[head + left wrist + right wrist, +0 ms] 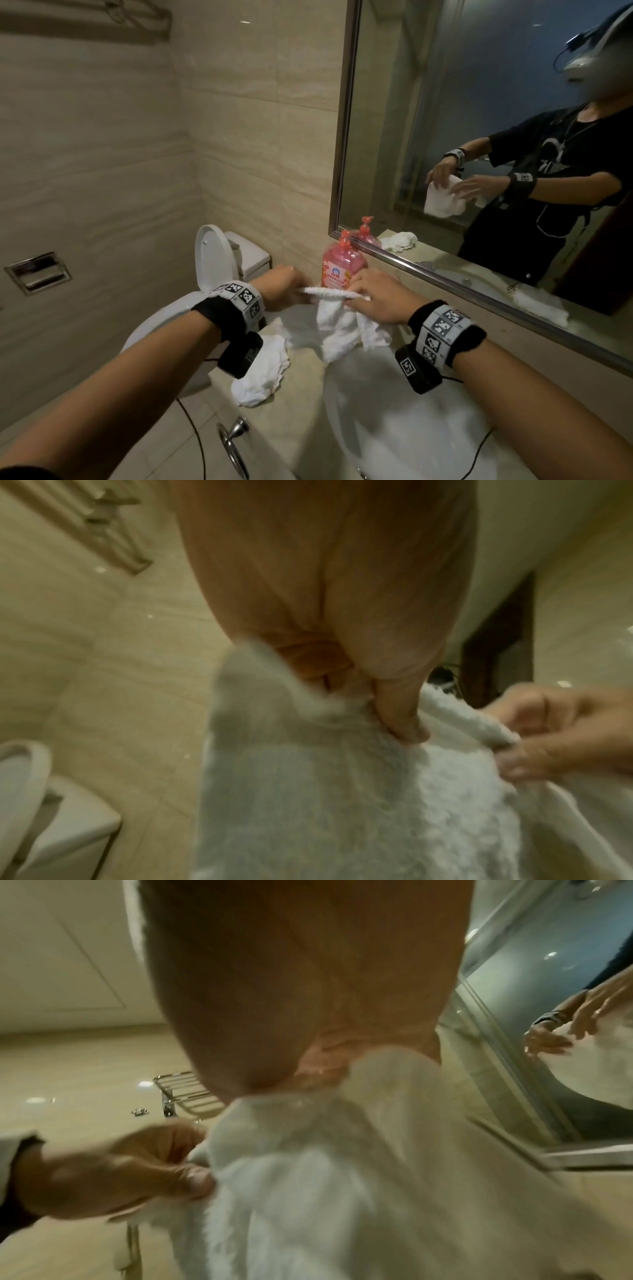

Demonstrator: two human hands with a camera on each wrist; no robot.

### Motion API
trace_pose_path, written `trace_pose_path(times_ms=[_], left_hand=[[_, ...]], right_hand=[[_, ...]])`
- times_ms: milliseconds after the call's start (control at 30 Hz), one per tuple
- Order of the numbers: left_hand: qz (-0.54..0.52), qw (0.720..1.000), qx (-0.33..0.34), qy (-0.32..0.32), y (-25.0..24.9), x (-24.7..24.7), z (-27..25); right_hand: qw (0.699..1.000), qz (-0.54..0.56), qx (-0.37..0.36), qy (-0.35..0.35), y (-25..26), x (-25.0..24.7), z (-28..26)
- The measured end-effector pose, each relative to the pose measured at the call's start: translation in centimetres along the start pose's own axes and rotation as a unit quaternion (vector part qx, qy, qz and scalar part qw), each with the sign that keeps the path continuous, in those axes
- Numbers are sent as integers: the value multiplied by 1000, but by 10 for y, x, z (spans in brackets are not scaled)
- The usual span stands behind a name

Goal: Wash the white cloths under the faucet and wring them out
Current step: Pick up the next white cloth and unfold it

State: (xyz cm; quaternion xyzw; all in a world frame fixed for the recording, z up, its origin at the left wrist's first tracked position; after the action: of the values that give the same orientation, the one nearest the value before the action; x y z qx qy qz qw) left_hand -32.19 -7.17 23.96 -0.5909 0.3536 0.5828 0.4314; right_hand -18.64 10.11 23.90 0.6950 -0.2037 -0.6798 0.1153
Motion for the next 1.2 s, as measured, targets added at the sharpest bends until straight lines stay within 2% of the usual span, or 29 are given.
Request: trace_pose_path(times_ms=[133, 167, 233, 300, 333, 367, 433, 500, 533, 600, 667, 733, 800, 833, 900, 933, 967, 1000, 1033, 1067, 1100, 1133, 1200], left_hand=[[-84, 996, -34, -25, 9, -6, -7], [-103, 993, -40, -31, 9, -5, -7], [-167, 983, -64, -35, 5, -2, -5], [-266, 957, -106, -47, 1, 0, -1], [-331, 933, -130, -52, -3, 0, 0], [-413, 896, -154, -52, -7, -1, 1], [-506, 843, -173, -47, -22, -6, 7], [-491, 852, -176, -49, -40, -9, 18], [-494, 846, -191, -58, -47, -9, 21], [-488, 843, -220, -52, -56, -5, 24], [-488, 844, -221, -29, -59, -1, 23], [-487, 843, -226, -40, -55, -3, 21], [-504, 834, -219, -51, -56, -4, 19], [-509, 831, -219, -46, -57, -4, 17], [-525, 825, -207, -39, -56, -3, 13], [-524, 831, -182, -29, -54, -5, 10], [-496, 855, -147, -11, -50, -10, 7], [-420, 900, -110, 22, -43, -13, 5], [-294, 950, -82, 61, -36, -15, 2], [-148, 982, -65, 93, -27, -15, 0], [-33, 991, -59, 115, -19, -13, -3], [30, 990, -55, 124, -12, -10, -6], [36, 990, -43, 127, -5, -6, -11]], right_hand=[[1000, -13, 13, -5, -5, -14, 2], [1000, 12, 17, -17, -5, -15, 1], [989, 130, 36, -57, -6, -14, -1], [945, 295, 70, -119, -7, -9, -4], [914, 364, 85, -159, -7, -4, -4], [885, 411, 90, -201, -1, 2, -4], [853, 442, 68, -267, 19, 18, 2], [841, 450, 33, -298, 43, 29, 10], [828, 463, 35, -314, 50, 28, 13], [813, 453, 77, -357, 44, 22, 20], [817, 420, 105, -382, 40, 18, 21], [811, 438, 62, -381, 48, 26, 22], [821, 429, 34, -376, 52, 31, 23], [834, 403, 47, -372, 48, 29, 24], [881, 318, 65, -343, 37, 16, 23], [899, 289, 55, -323, 34, 10, 22], [908, 283, 36, -306, 32, 4, 21], [912, 290, 17, -291, 30, 1, 19], [915, 299, 3, -269, 30, -1, 15], [922, 306, -6, -235, 28, -2, 13], [934, 306, -9, -187, 24, -3, 11], [948, 292, -9, -130, 20, -2, 9], [976, 214, -21, -23, 14, -1, 5]])
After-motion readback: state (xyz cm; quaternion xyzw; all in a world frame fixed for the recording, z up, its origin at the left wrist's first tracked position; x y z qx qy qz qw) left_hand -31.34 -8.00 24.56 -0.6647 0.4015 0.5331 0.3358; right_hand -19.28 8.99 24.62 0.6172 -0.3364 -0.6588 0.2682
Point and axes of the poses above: each hand's wrist, its own z-axis towards the middle knuckle, its own x-axis out of the palm, y = z × x, the point moved 3 cm from there along z, towards the middle knuckle, and after that the axes turned 13 degrees about z, right-handed, at the moved point
